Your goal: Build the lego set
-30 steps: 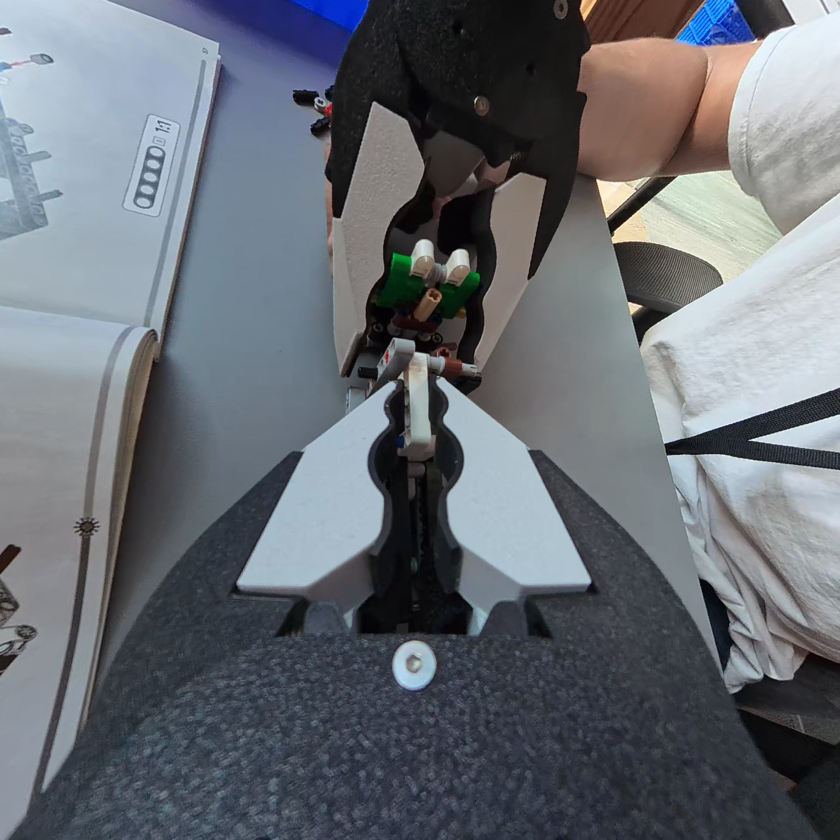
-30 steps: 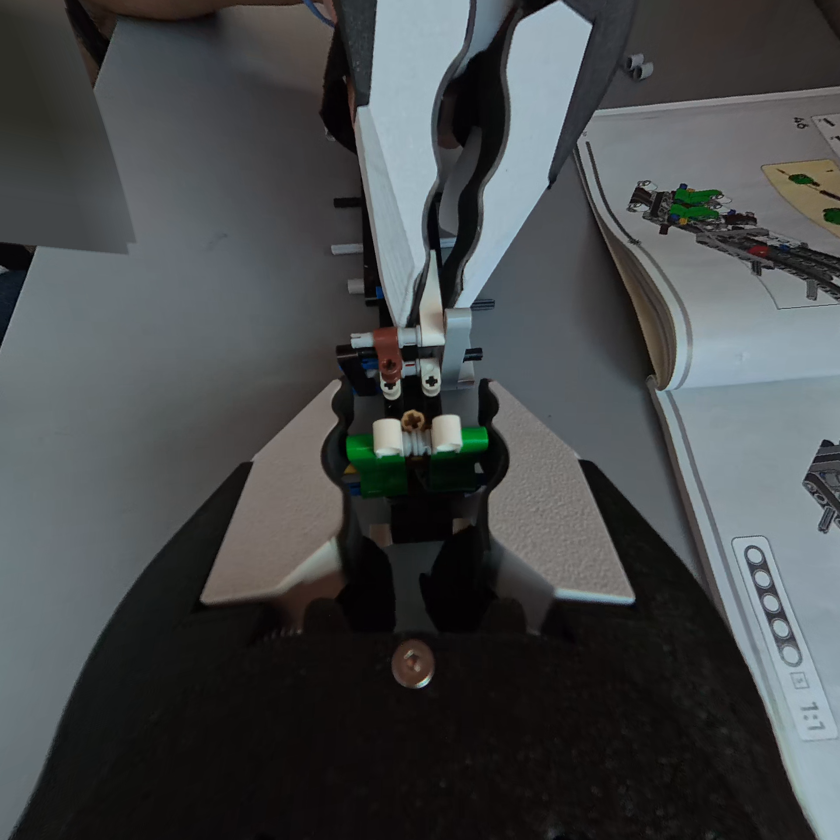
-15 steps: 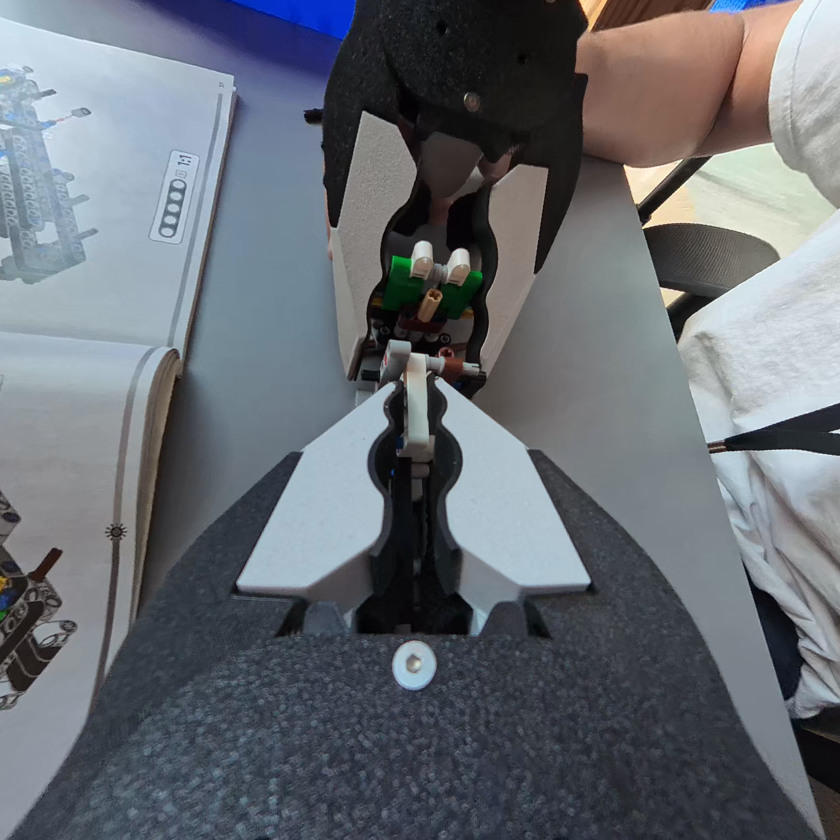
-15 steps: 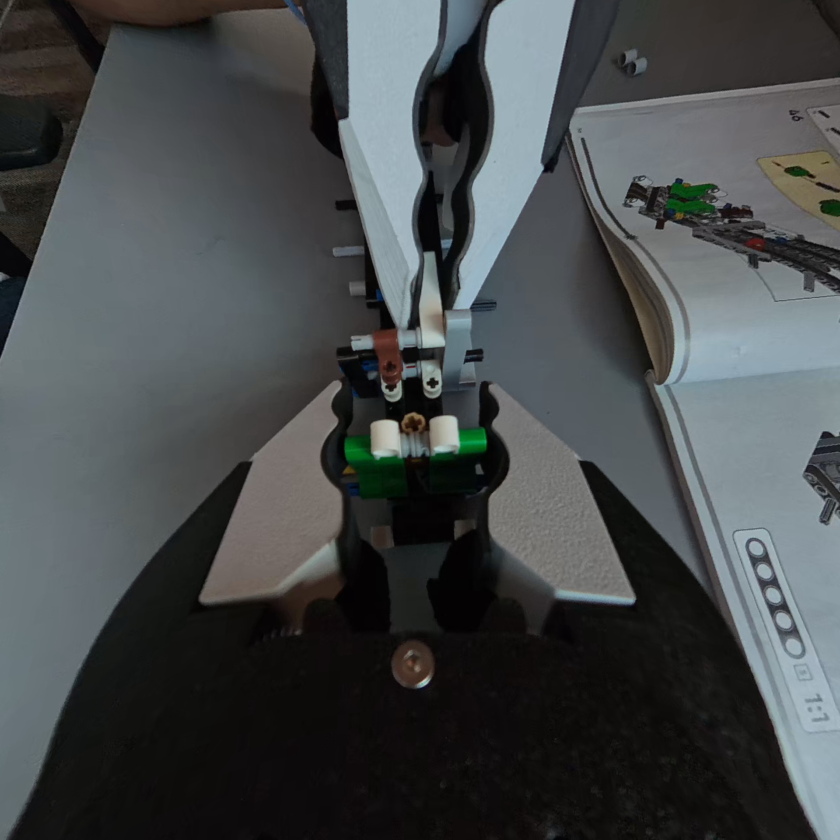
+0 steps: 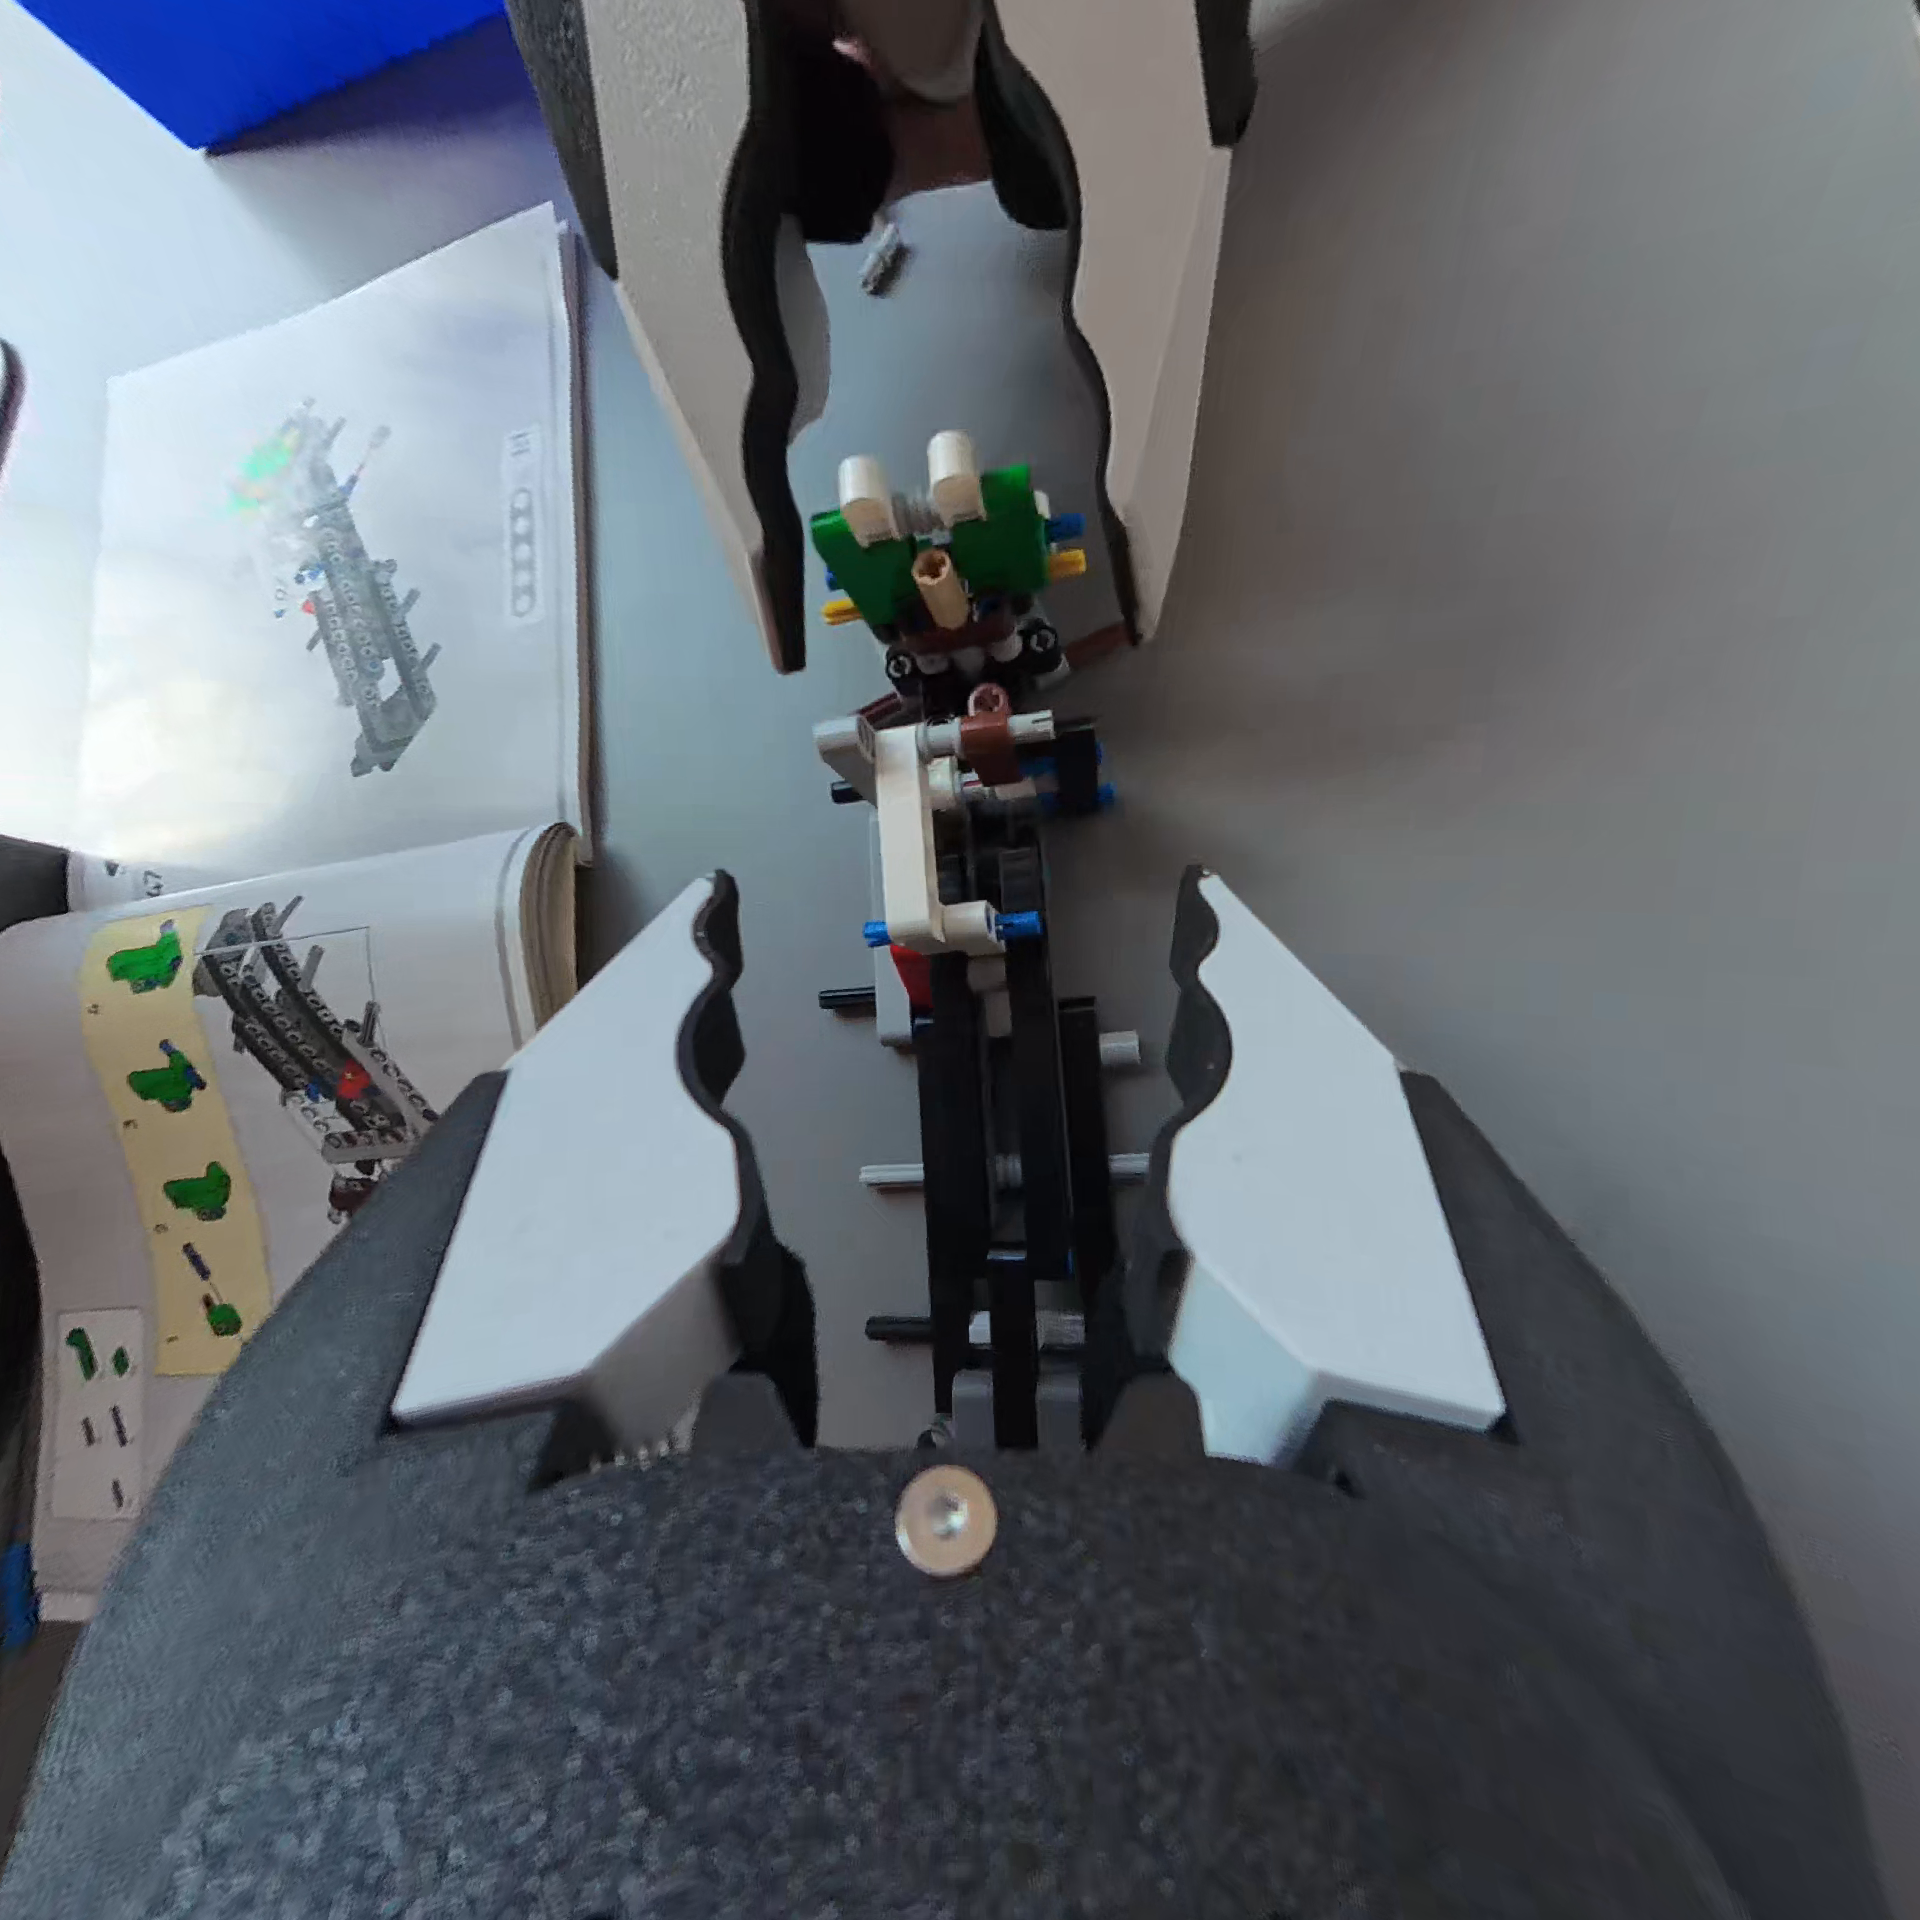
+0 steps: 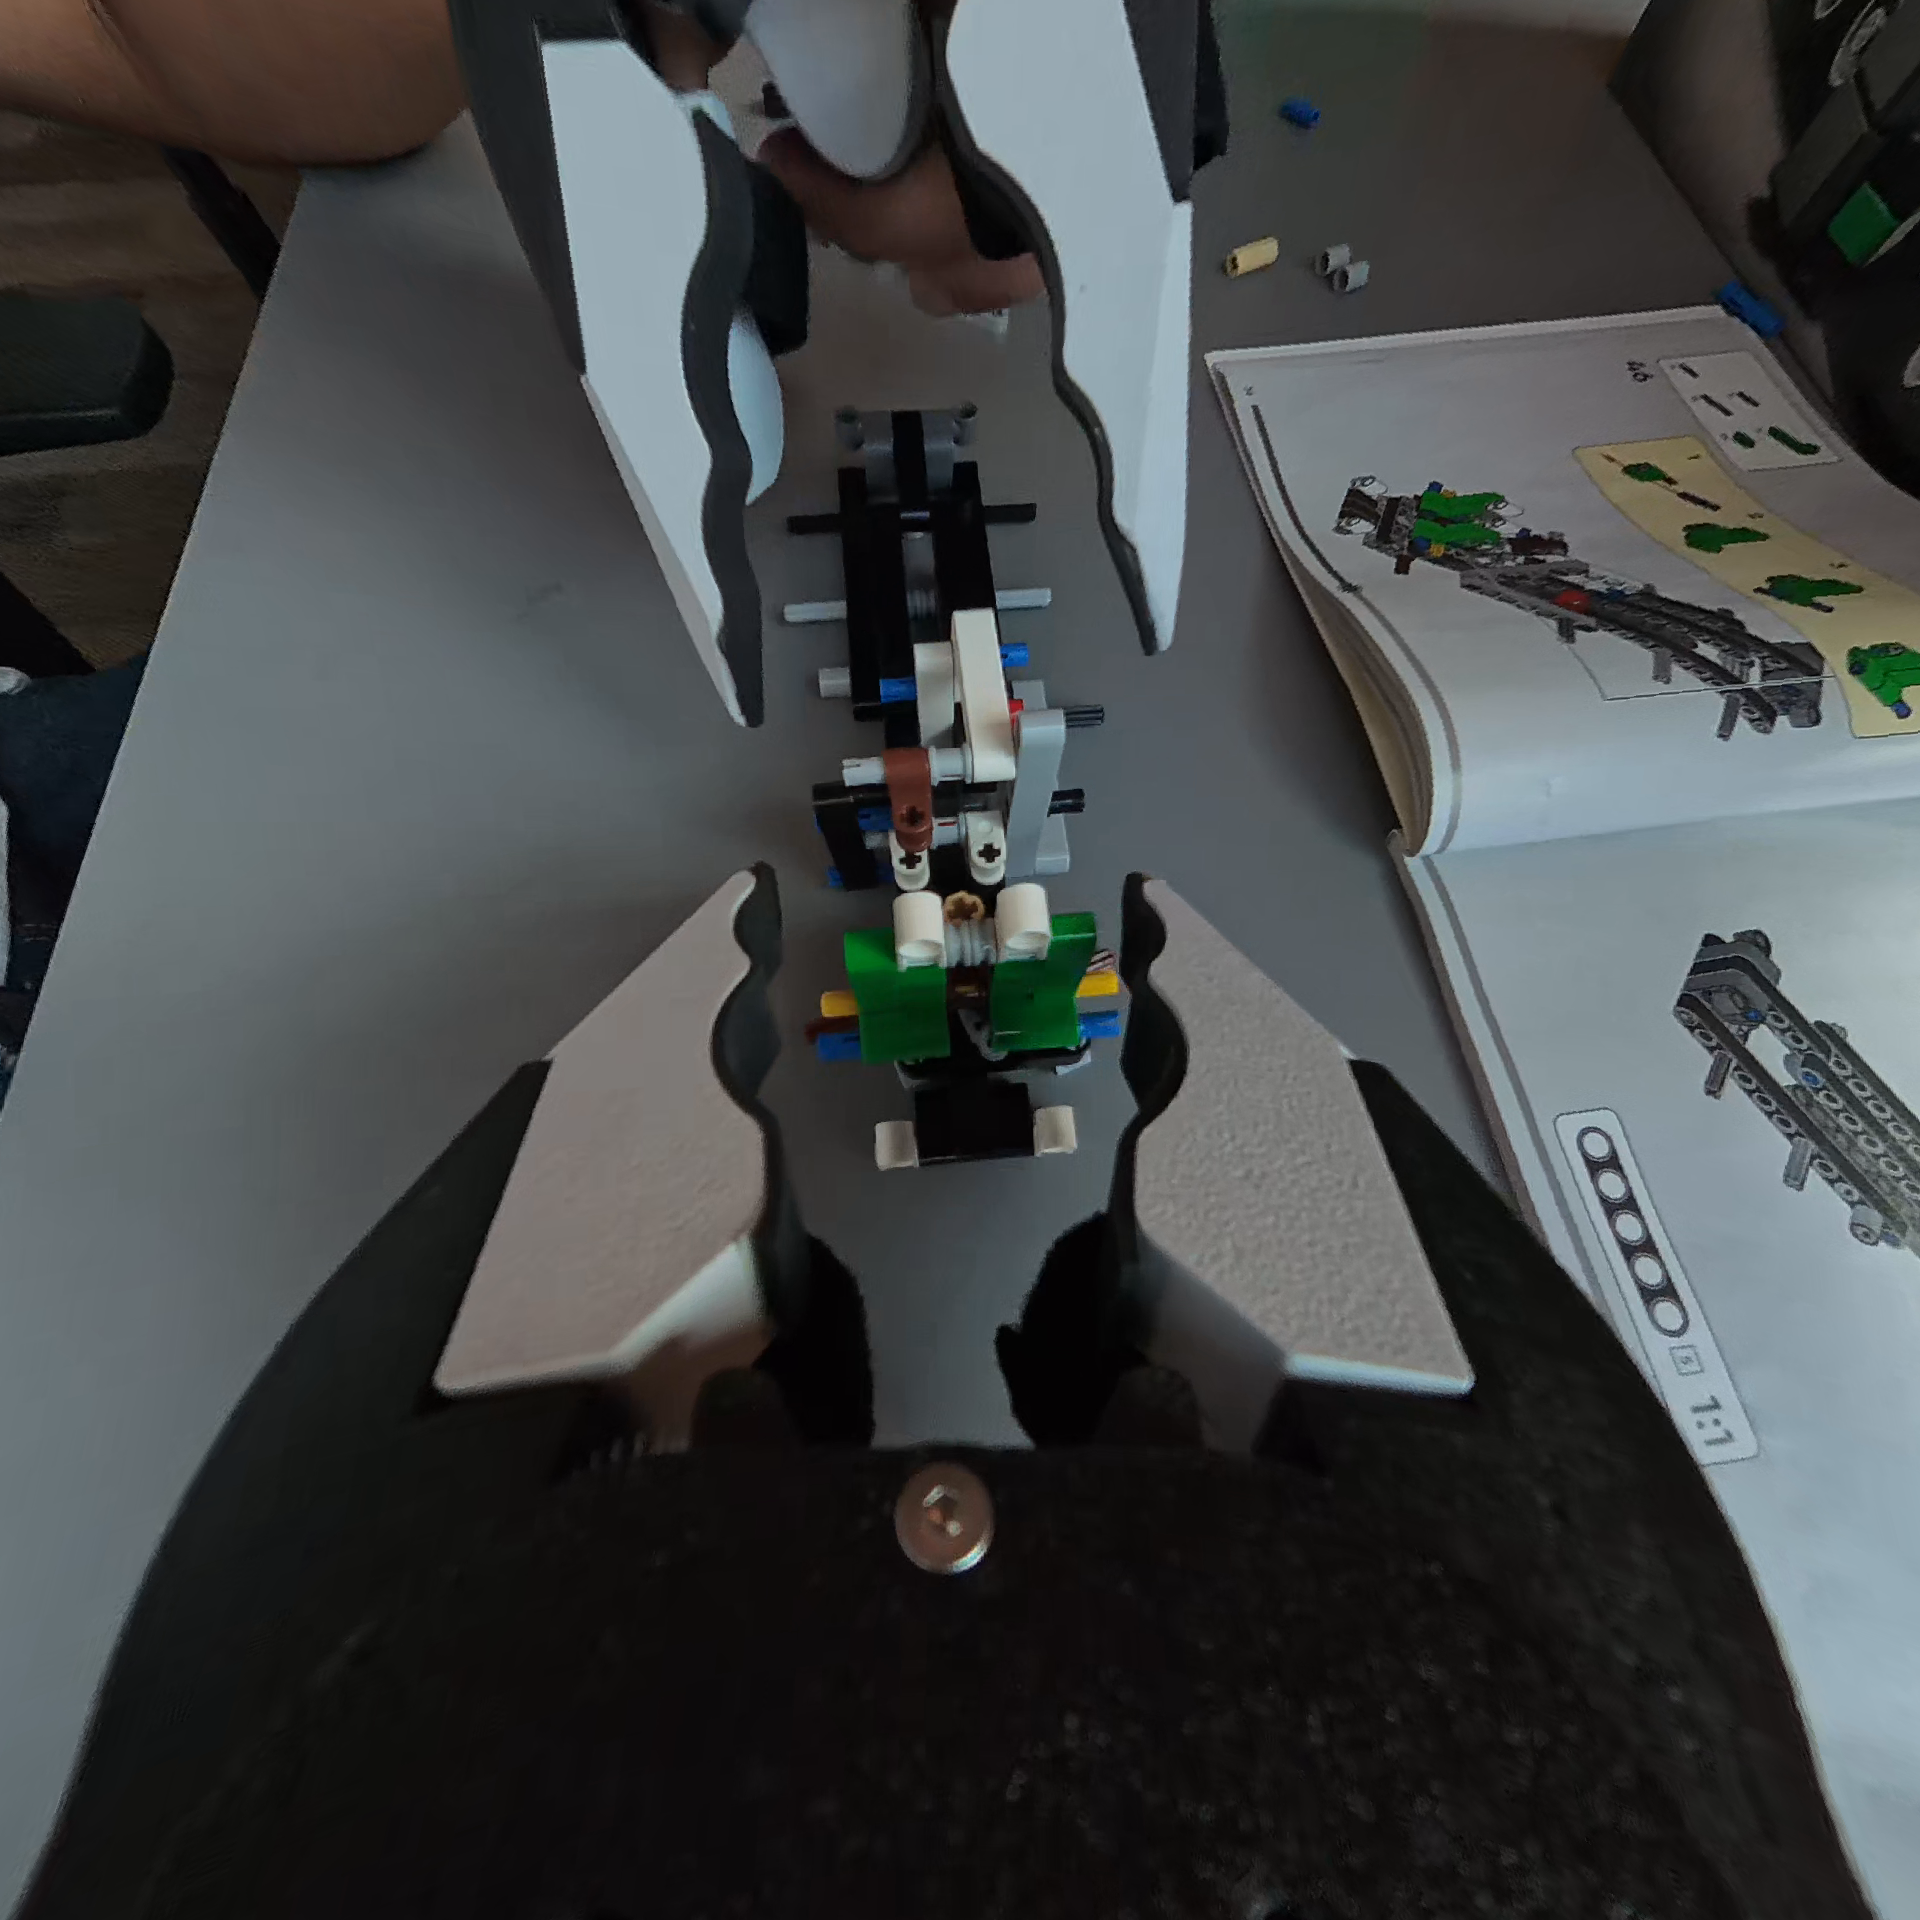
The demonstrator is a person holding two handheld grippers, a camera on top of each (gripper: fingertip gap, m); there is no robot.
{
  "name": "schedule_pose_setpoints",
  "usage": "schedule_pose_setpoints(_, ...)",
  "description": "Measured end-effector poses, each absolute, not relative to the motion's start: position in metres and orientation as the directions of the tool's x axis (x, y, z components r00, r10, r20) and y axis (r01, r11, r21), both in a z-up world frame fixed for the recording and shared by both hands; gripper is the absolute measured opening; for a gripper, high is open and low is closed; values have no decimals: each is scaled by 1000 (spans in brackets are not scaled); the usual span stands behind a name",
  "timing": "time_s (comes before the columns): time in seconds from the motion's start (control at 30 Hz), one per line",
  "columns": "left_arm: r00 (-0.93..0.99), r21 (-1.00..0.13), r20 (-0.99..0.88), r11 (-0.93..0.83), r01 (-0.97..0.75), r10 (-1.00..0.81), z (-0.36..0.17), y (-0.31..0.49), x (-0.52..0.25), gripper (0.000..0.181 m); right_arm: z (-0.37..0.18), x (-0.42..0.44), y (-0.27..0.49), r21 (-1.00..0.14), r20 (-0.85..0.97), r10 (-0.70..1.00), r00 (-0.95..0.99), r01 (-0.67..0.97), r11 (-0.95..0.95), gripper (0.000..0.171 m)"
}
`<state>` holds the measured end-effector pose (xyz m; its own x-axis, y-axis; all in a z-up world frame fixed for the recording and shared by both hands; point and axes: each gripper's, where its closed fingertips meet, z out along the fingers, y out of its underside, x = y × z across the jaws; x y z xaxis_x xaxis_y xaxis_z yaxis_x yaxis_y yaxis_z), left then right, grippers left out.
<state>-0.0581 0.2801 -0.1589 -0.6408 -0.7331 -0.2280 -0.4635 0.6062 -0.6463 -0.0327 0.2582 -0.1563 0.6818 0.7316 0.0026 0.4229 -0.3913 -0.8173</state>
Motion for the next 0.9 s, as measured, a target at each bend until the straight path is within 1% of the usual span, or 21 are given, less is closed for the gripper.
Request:
schedule_pose_setpoints(0.07, -621, -654, -216, 584, -481, -754, -162, 279, -55, 84, -151, -31, 259, -830, -13, 725, 689, 397, -392, 63)
schedule_pose_setpoints(0.13, -633, -657, -156, 558, -507, -758, -170, 272, -56, 78, -149, -29, 261, -840, -21, 715, 698, 376, -392, 59)
schedule_pose_setpoints(0.2, -615, -666, -116, 521, -534, -780, -174, 270, -51, 81, -149, -28, 261, -843, -40, 713, 700, 359, -401, 59)
schedule_pose_setpoints(0.3, -613, -693, -81, 486, -532, -786, -176, 267, -47, 71, -157, -24, 262, -828, -77, 705, 705, 349, -439, 58)
schedule_pose_setpoints(0.37, -604, -695, -96, 487, -528, -791, -178, 269, -45, 67, -162, -23, 259, -811, -106, 710, 696, 353, -467, 54)
schedule_pose_setpoints(0.47, -605, -727, -72, 457, -512, -793, -175, 262, -41, 69, -162, -23, 255, -801, -91, 723, 685, 381, -462, 53)
schedule_pose_setpoints(0.57, -607, -736, -39, 434, -520, -794, -179, 257, -40, 70, -162, -23, 252, -792, -70, 730, 680, 407, -455, 50)
schedule_pose_setpoints(0.6, -603, -737, -40, 431, -521, -797, -180, 258, -39, 68, -163, -24, 252, -791, -71, 731, 678, 409, -455, 48)
schedule_pose_setpoints(0.67, -599, -733, -33, 426, -530, -800, -182, 260, -38, 56, -165, -25, 252, -788, -75, 734, 675, 411, -458, 45)
schedule_pose_setpoints(0.73, -606, -738, 3, 407, -538, -795, -182, 259, -39, 53, -165, -25, 253, -792, -78, 732, 677, 404, -457, 45)
schedule_pose_setpoints(0.9, -610, -744, 22, 395, -539, -792, -181, 260, -40, 51, -165, -24, 254, -797, -88, 727, 681, 389, -461, 45)
